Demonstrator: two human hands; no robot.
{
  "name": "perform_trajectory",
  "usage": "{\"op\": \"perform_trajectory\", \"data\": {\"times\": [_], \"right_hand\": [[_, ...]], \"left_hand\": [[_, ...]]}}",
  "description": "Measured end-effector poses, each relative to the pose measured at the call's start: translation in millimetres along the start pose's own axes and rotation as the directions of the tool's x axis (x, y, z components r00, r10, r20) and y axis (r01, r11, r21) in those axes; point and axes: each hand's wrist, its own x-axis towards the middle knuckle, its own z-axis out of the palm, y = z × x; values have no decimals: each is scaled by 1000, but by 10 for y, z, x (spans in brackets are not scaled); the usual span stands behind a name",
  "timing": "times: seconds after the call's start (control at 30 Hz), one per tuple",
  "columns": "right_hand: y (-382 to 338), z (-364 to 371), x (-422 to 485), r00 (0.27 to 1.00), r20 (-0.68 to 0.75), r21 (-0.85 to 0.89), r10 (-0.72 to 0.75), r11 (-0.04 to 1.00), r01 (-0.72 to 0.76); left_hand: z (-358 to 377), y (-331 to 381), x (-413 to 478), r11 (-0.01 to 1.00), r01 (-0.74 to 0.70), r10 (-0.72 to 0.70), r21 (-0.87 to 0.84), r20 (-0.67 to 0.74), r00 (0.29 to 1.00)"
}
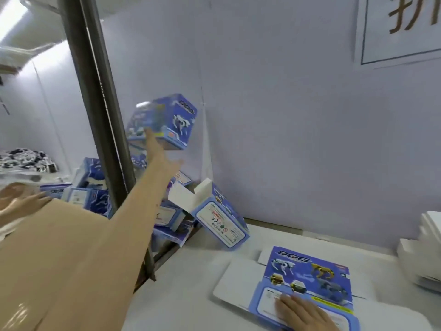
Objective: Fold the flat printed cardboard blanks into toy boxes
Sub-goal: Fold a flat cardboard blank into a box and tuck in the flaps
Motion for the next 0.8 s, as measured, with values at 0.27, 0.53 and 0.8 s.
{"op": "perform_trajectory", "data": {"times": [0.27, 0.53, 0.8], "right_hand": [[72, 117, 22, 995, -103, 21, 5, 1000, -3], [-11, 34, -18, 969, 223, 3, 103, 994, -107], [-40, 104, -58, 988, 109, 58, 111, 991, -118]], "left_hand": [[-692, -1440, 178, -243, -394, -57, 886, 393, 918], [-743, -1019, 190, -113, -604, 18, 789, 610, 793], [-201, -134, 1080, 625, -311, 448, 716, -4, 894]]}}
